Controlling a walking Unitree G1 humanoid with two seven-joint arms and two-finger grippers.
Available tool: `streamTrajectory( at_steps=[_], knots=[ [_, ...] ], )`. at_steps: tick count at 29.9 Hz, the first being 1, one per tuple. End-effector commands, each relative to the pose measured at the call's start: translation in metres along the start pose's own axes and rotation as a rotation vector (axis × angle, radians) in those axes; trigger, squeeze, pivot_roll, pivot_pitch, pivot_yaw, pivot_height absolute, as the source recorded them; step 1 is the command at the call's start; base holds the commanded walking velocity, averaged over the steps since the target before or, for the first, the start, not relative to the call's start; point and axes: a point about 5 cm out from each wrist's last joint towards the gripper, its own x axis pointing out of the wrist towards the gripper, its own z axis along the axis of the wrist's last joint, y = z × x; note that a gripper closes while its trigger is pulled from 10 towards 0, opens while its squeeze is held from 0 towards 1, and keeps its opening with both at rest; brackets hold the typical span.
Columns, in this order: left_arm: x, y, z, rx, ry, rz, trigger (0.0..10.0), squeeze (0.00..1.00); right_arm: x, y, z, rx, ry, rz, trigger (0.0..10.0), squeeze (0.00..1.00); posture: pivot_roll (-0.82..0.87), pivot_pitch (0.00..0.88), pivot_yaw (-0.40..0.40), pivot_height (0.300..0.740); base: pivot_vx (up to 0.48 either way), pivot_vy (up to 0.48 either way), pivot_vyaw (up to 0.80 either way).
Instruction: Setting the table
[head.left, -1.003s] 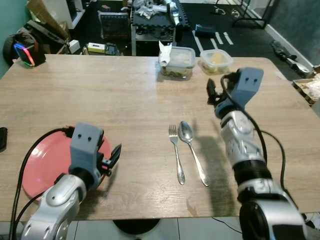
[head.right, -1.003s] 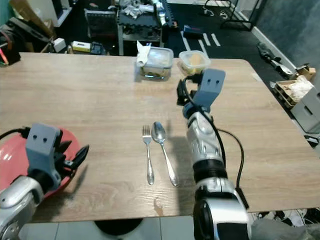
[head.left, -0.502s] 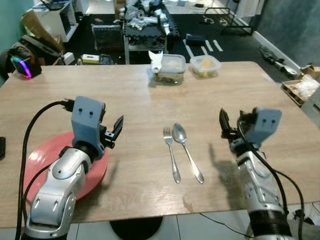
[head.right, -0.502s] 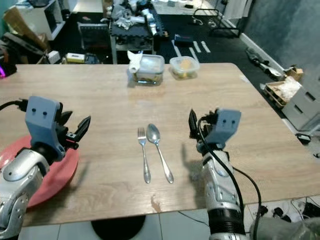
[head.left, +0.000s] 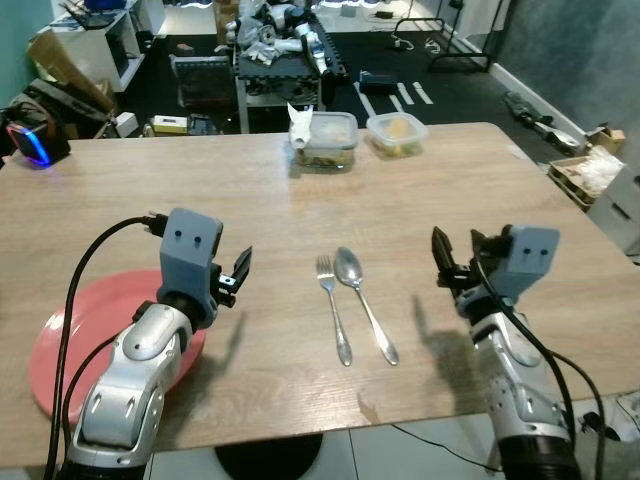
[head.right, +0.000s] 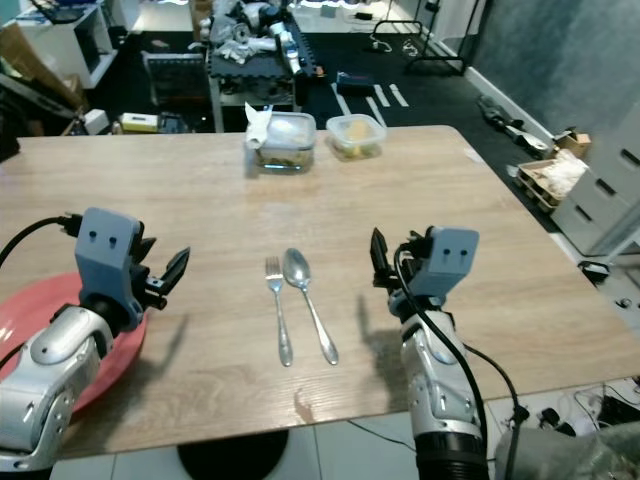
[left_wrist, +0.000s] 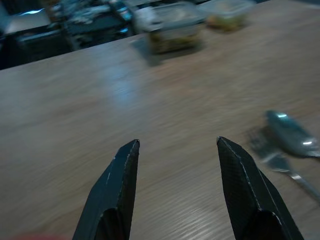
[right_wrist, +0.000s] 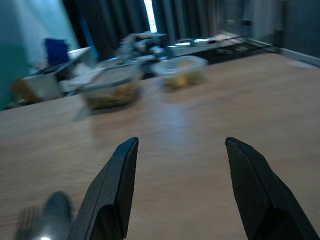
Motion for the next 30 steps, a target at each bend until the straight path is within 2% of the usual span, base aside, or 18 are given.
streamTrajectory(
  at_steps=[1,30],
  knots=[
    [0.0008,-0.0013,-0.0021,0.007,0.002,-0.002,10.0,0.00,-0.0032,-0.0078,-0.0058,0.024,0.030,-0.041,10.0,0.00,0.06,0.000,0.065,0.740,0.000,0.000,-0.80],
    [0.0055,-0.0015,-0.0054,0.017,-0.005,-0.025,10.0,0.00,-0.0079,-0.0061,-0.0092,0.027,0.054,-0.069,10.0,0.00,0.05,0.000,0.085,0.740,0.000,0.000,-0.80]
  ],
)
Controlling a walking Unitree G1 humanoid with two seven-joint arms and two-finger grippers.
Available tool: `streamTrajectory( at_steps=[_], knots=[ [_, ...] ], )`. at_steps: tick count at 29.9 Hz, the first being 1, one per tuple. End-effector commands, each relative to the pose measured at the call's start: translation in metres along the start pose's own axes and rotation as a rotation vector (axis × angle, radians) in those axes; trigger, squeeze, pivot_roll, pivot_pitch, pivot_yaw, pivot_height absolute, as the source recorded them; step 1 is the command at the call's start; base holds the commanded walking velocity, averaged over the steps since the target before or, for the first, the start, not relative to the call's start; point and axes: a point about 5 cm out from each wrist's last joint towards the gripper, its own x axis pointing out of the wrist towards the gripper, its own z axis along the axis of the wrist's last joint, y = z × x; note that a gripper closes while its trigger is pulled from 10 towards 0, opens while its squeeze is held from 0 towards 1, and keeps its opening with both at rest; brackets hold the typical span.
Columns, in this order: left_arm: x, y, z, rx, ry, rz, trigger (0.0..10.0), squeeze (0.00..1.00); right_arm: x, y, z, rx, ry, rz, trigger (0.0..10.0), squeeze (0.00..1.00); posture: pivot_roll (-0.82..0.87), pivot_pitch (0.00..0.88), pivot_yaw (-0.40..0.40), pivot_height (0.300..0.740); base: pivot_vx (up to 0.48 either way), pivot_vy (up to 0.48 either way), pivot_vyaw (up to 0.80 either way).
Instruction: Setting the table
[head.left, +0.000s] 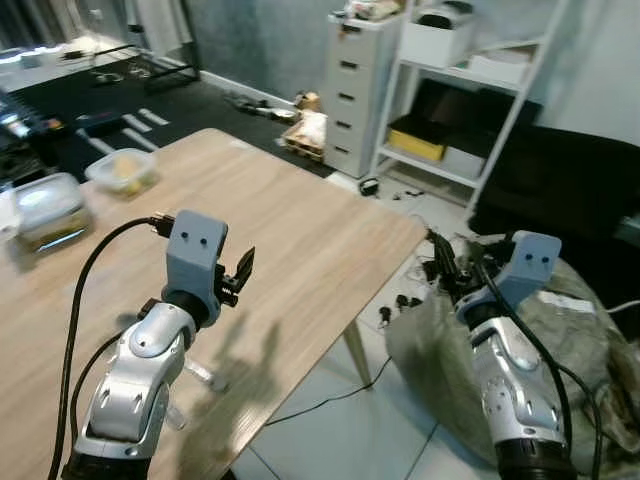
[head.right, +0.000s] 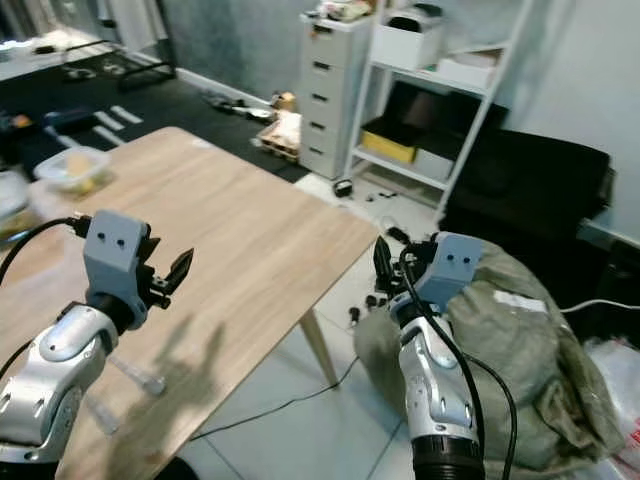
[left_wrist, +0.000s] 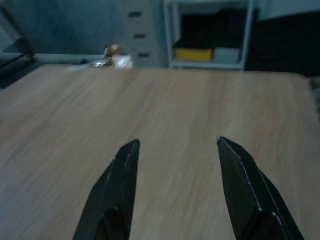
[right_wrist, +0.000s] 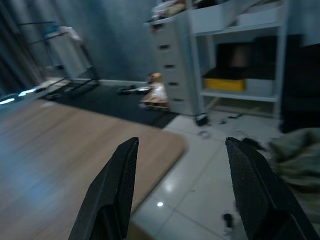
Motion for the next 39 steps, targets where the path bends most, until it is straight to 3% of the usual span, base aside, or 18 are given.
streamTrajectory(
  at_steps=[1,39],
  knots=[
    [-0.0010,0.0012,-0.0055,-0.005,0.019,-0.001,10.0,0.00,-0.0033,0.0007,-0.0037,0.000,0.018,-0.002,10.0,0.00,0.05,0.000,0.086,0.740,0.000,0.000,-0.80],
    [0.0017,-0.0075,-0.0027,-0.016,0.006,-0.056,10.0,0.00,-0.0063,0.0004,-0.0030,-0.017,0.026,-0.010,10.0,0.00,0.03,0.000,0.092,0.740,0.000,0.000,-0.80]
  ],
)
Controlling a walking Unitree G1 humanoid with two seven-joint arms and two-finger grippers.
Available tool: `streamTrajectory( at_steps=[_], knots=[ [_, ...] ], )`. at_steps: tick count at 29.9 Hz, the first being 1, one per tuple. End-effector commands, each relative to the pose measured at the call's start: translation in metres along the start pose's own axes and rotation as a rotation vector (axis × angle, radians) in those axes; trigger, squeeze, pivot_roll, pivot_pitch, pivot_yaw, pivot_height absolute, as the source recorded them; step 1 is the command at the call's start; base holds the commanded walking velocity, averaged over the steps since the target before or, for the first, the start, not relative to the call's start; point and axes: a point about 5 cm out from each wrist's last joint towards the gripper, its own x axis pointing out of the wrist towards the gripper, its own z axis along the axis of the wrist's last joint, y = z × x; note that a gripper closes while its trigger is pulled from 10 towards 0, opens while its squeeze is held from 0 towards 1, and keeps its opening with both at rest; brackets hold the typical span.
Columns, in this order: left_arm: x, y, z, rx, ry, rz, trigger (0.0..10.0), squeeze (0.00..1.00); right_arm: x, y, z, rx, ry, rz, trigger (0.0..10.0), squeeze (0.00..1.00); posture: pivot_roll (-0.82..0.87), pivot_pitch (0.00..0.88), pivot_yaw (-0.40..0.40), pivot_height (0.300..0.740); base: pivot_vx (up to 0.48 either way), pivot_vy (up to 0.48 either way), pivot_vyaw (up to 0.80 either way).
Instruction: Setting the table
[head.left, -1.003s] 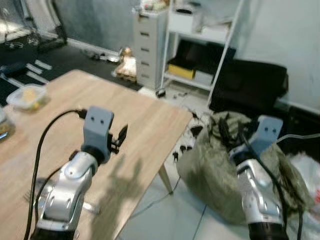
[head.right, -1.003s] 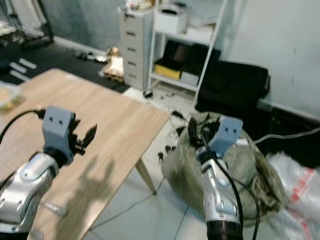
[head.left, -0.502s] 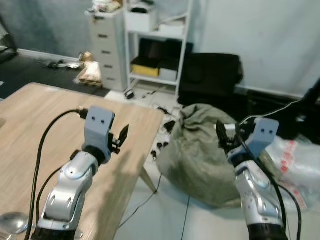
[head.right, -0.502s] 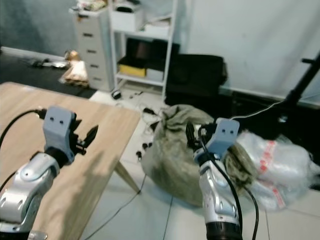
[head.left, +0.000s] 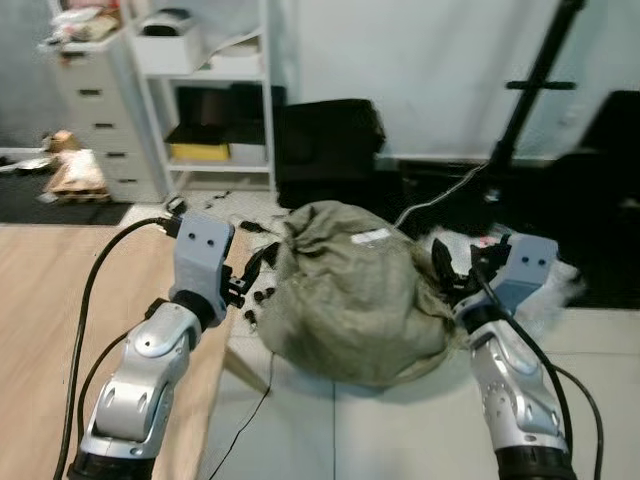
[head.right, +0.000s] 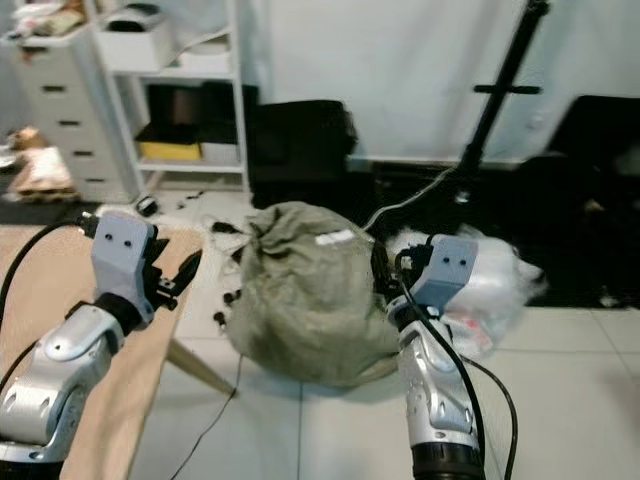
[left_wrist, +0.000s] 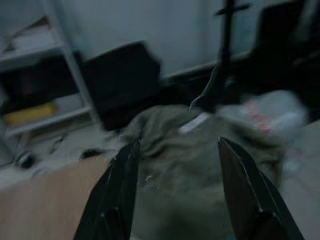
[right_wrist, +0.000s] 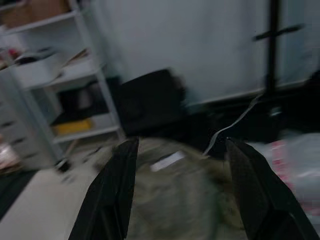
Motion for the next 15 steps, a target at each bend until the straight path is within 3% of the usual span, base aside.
streamTrajectory(
  at_steps=[1,15],
  knots=[
    [-0.0021,0.0012,-0.0074,-0.009,0.030,-0.004,10.0,0.00,-0.0034,0.0000,-0.0070,0.004,0.030,-0.006,10.0,0.00,0.03,0.000,0.092,0.740,0.000,0.000,-0.80],
    [-0.0021,0.0013,-0.0071,-0.012,0.031,-0.018,10.0,0.00,-0.0029,0.0019,-0.0081,0.006,0.031,-0.004,10.0,0.00,0.04,0.000,0.098,0.740,0.000,0.000,-0.80]
  ],
)
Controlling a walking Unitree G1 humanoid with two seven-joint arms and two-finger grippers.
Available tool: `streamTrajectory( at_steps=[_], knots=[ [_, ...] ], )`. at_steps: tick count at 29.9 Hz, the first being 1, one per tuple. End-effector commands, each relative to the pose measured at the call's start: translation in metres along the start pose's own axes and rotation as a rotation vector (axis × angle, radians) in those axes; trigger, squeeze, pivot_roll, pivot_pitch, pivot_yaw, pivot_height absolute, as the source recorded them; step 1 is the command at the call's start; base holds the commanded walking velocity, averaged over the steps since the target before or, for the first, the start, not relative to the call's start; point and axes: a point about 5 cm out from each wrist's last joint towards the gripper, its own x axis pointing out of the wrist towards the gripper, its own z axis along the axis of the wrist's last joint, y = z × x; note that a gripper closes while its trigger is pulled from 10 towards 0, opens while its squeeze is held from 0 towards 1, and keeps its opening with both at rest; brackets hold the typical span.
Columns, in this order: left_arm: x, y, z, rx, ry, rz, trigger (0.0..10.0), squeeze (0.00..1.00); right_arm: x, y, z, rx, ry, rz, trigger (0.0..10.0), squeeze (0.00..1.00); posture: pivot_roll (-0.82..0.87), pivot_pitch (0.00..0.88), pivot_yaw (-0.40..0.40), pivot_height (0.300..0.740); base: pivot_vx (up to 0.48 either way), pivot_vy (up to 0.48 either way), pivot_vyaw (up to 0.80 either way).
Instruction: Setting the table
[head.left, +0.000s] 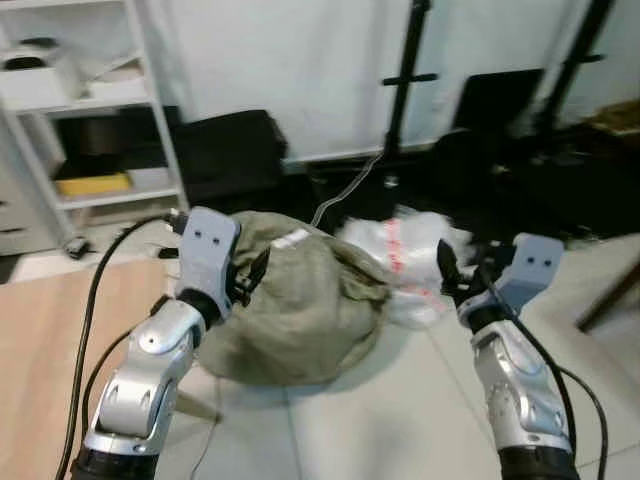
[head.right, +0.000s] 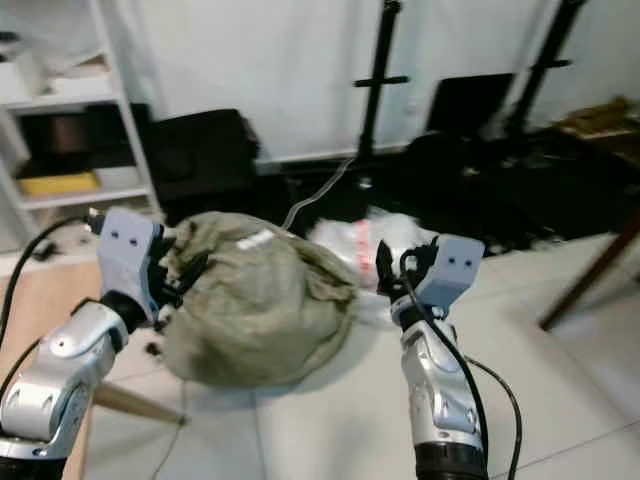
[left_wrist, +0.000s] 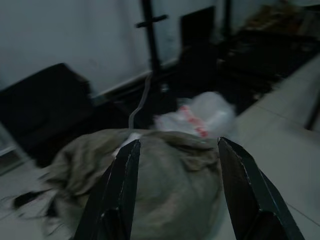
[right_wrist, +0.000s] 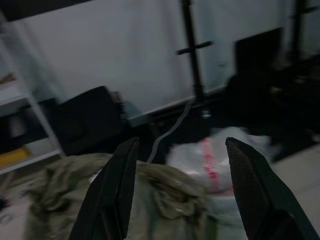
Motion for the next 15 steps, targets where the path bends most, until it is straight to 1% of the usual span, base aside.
streamTrajectory(
  at_steps=[1,10,15],
  knots=[
    [-0.0013,0.0013,-0.0048,-0.012,0.021,-0.002,10.0,0.00,-0.0019,0.0006,-0.0057,-0.001,0.024,-0.002,10.0,0.00,0.04,0.000,0.097,0.740,0.000,0.000,-0.80],
    [-0.0001,-0.0013,-0.0047,-0.017,0.017,-0.018,10.0,0.00,-0.0008,-0.0001,-0.0046,-0.007,0.022,0.003,10.0,0.00,0.03,0.000,0.097,0.740,0.000,0.000,-0.80],
    [0.0011,-0.0021,-0.0052,-0.041,0.022,-0.025,10.0,0.00,-0.0007,-0.0002,-0.0040,-0.009,0.019,0.003,10.0,0.00,0.03,0.000,0.099,0.740,0.000,0.000,-0.80]
  ],
)
